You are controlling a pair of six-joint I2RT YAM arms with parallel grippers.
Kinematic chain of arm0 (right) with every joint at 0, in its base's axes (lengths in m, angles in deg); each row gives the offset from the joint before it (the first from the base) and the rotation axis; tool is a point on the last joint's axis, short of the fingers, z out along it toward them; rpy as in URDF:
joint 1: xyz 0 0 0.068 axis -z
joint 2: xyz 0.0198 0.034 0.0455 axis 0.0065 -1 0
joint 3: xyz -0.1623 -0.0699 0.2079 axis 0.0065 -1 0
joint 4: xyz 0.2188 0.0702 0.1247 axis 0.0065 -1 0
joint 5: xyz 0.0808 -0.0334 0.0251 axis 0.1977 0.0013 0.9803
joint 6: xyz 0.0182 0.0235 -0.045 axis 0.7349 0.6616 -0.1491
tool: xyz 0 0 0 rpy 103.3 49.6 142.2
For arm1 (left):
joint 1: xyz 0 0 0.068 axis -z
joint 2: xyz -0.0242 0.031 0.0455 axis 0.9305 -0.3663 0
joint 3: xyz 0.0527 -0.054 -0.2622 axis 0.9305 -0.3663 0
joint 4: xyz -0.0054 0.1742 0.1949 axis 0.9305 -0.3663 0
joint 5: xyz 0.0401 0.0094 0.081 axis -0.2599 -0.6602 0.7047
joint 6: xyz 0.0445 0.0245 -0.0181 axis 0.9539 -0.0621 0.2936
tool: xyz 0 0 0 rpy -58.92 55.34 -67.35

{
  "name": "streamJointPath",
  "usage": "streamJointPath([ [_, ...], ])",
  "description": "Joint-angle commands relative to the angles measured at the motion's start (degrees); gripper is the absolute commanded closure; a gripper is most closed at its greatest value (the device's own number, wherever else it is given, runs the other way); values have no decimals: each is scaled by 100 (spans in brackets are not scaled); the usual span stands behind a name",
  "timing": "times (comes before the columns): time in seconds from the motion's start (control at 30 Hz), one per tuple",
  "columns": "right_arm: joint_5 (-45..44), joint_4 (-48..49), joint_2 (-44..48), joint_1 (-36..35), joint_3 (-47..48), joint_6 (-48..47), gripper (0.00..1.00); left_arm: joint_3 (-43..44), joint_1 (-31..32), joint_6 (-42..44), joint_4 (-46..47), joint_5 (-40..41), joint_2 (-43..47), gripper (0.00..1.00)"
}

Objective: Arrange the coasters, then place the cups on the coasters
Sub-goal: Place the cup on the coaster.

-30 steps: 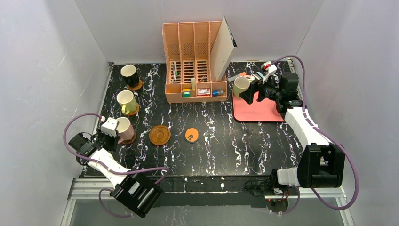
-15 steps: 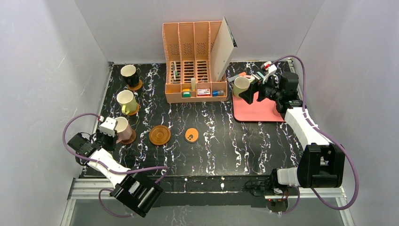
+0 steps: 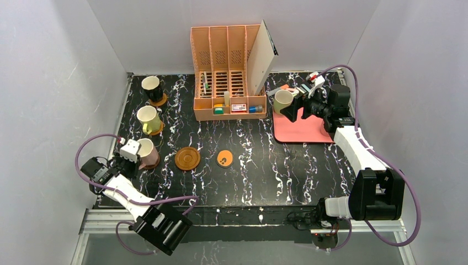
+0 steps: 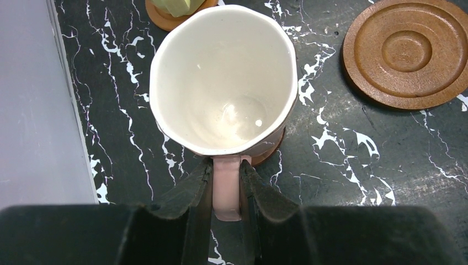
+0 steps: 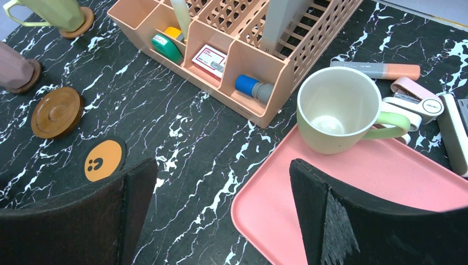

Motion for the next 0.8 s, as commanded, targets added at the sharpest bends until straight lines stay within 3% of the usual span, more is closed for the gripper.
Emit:
streamJointPath([
  [0.0, 73, 130, 185, 2, 143, -28, 2, 43, -32, -106, 63, -146, -7, 81],
  [0.5, 67, 130, 168, 2, 151, -37, 2, -49, -48, -313, 264, -92, 157, 80],
  [0.77, 66, 130, 185, 2, 146, -37, 2, -10, -46, -278, 210, -70, 116, 59],
])
